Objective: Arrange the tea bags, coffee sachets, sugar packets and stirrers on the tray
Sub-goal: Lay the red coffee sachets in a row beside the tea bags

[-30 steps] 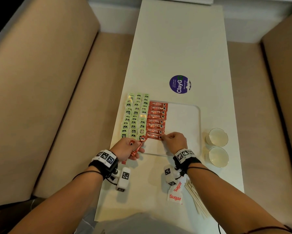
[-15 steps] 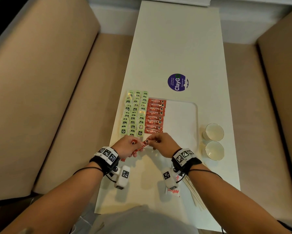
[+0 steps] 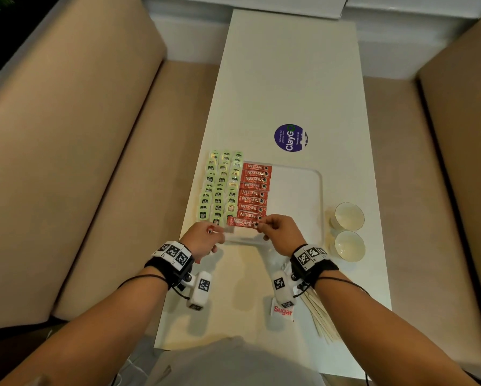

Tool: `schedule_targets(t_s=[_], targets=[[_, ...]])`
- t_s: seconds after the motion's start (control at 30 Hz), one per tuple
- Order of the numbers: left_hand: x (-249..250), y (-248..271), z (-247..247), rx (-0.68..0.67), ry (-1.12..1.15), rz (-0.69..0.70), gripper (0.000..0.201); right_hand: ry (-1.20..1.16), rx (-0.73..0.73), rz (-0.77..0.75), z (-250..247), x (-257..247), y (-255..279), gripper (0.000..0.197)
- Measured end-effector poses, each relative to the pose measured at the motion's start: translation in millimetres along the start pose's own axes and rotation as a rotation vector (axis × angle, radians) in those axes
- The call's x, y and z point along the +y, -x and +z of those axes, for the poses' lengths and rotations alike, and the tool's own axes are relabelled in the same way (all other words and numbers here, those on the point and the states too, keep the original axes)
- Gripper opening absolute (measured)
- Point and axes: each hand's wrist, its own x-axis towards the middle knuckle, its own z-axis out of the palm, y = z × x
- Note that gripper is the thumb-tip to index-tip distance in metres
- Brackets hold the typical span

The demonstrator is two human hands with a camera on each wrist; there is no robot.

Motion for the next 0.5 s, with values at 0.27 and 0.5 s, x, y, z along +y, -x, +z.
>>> schedule_targets(t_s=[0.27,0.5], targets=[[-5.5,6.3,-0.3,-0.127,0.040,-0.140,0.020,0.138,0.134,0.165,-3.7,20.7,-23.8,0.012],[-8.7,7.1,-0.1,-0.150,0.113,-0.182,0.029,0.257,0.137,0.210,6.0,17.9,-30.3,0.018]])
